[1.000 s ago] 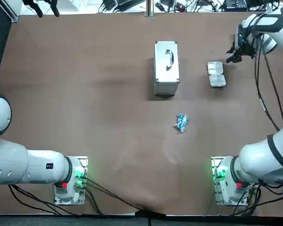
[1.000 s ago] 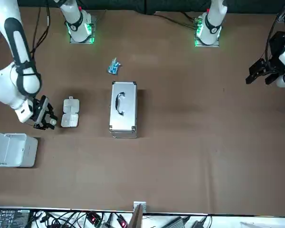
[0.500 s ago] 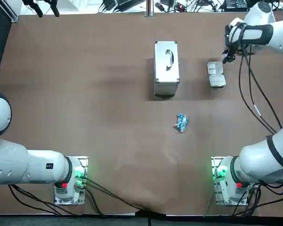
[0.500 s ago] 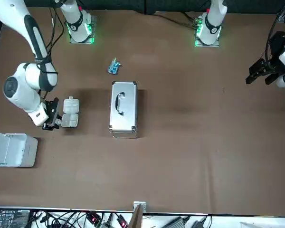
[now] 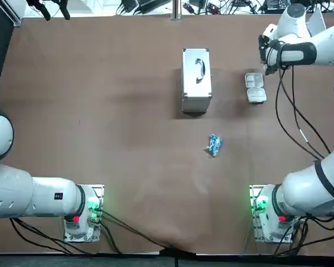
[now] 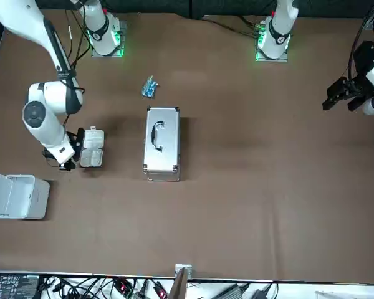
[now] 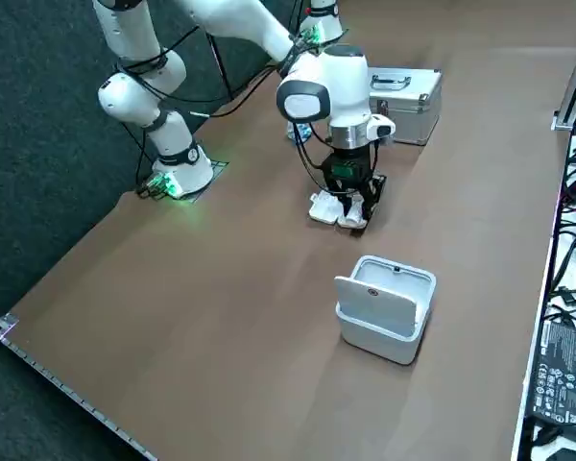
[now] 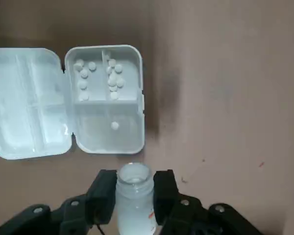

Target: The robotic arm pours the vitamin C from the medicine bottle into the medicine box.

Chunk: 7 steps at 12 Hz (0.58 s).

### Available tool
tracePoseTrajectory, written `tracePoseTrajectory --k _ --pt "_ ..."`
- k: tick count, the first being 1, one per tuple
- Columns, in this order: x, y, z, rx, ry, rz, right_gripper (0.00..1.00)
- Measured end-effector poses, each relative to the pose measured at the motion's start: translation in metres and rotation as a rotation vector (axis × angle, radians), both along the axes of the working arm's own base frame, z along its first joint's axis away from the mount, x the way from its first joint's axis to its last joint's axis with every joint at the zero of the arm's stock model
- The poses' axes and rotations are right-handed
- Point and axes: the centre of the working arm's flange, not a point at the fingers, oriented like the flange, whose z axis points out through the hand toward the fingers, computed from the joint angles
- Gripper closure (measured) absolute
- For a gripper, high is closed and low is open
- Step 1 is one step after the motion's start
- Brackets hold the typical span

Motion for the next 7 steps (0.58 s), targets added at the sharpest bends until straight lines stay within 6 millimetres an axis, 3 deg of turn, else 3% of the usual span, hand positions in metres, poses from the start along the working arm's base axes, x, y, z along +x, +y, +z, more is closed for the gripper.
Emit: tracePoseTrajectory --k 7 --pt "-0.018 0.054 -0.019 -0.131 0.012 0.081 0.57"
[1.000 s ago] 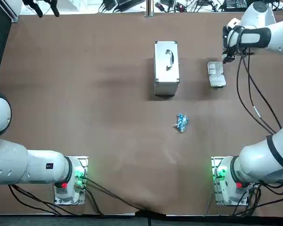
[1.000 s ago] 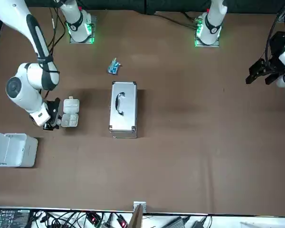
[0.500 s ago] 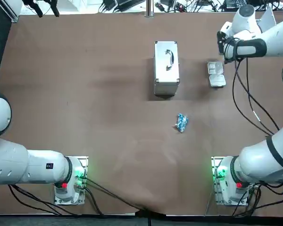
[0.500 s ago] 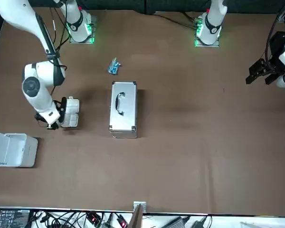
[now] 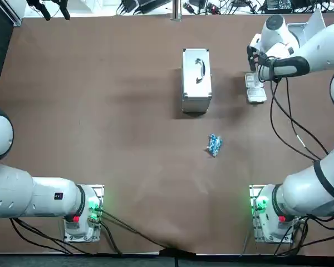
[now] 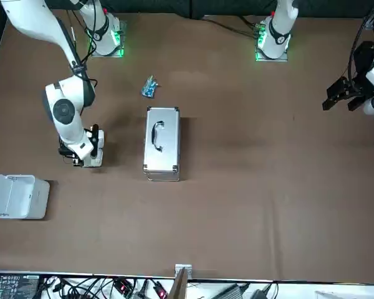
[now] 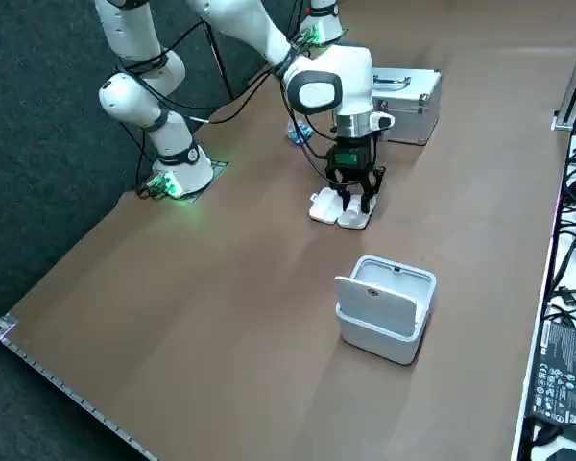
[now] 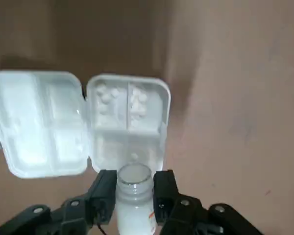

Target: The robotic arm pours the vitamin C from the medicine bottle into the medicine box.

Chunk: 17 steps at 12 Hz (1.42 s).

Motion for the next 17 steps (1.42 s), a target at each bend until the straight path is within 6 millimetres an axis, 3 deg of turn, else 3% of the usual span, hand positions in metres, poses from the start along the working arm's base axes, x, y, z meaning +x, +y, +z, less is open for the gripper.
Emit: tracePoseTrajectory --k 3,17 --pt "-0.004 0.014 -0.001 -0.014 -0.001 -0.011 0.57" --pt "-0.008 0.018 -0.009 -0.118 -0.042 -0.016 0.57"
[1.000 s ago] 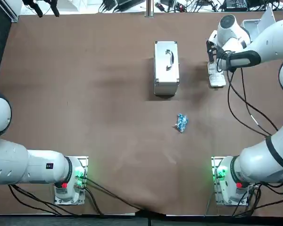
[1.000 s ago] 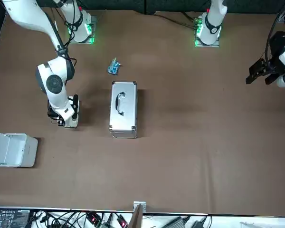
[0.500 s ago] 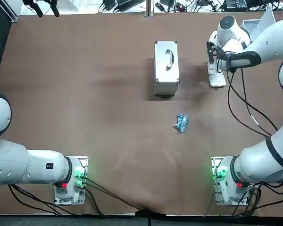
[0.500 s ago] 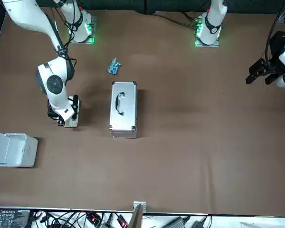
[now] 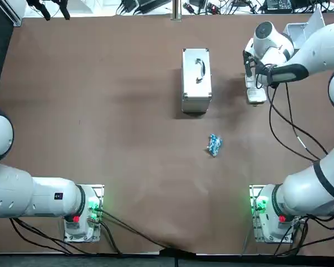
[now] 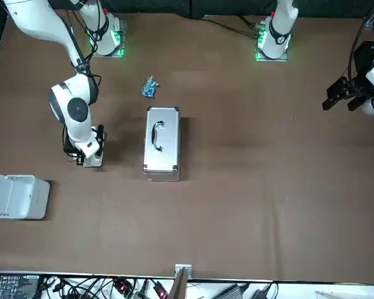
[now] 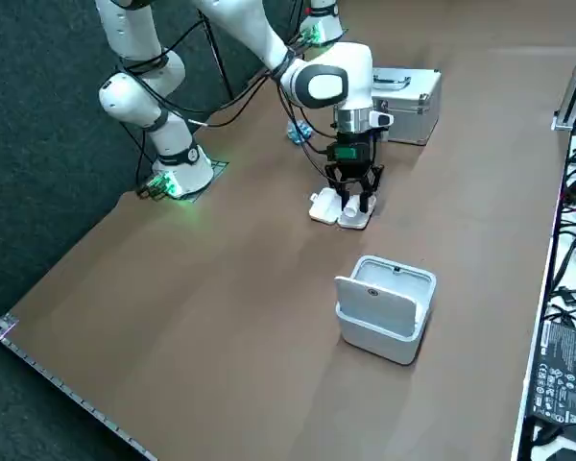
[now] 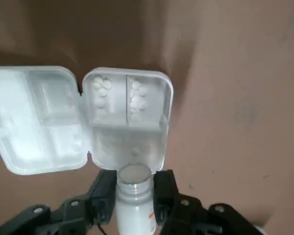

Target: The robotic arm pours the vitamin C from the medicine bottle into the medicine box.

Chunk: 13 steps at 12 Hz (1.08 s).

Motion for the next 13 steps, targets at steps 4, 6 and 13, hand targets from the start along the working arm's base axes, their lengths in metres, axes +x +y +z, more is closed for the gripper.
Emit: tracePoseTrajectory --k 4,6,13 --pt "-0.003 0.011 -0.002 -0.018 -0.011 0.003 0.57" --pt "-0.003 0.018 -0.001 -0.026 -0.01 0.009 0.57" --pt "-0.001 0.021 -0.005 -0.079 -0.052 0.034 0.57"
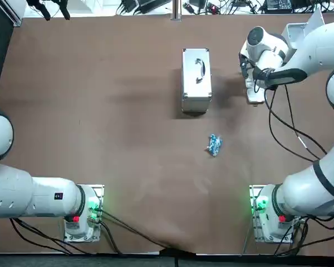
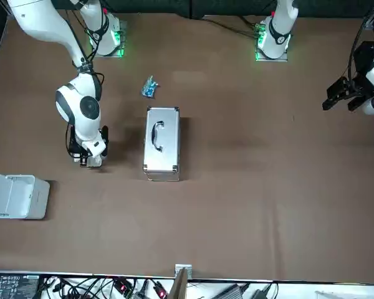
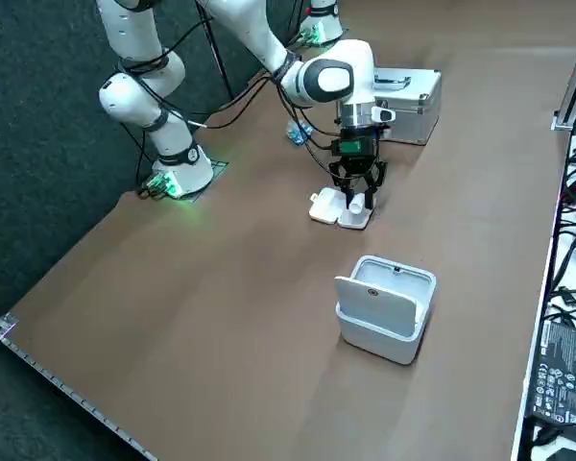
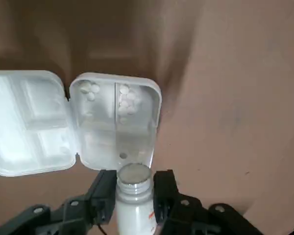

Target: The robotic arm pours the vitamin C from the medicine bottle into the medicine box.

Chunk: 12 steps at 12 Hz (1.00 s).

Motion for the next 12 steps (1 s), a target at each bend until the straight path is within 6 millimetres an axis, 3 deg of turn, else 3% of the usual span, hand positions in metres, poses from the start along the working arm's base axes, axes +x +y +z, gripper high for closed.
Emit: tracePoseTrajectory --k 6,12 --pt "0.007 -0.008 0.009 0.077 0.012 -0.106 0.57" --pt "0.026 -0.067 0.039 0.315 0.114 -0.249 0.57"
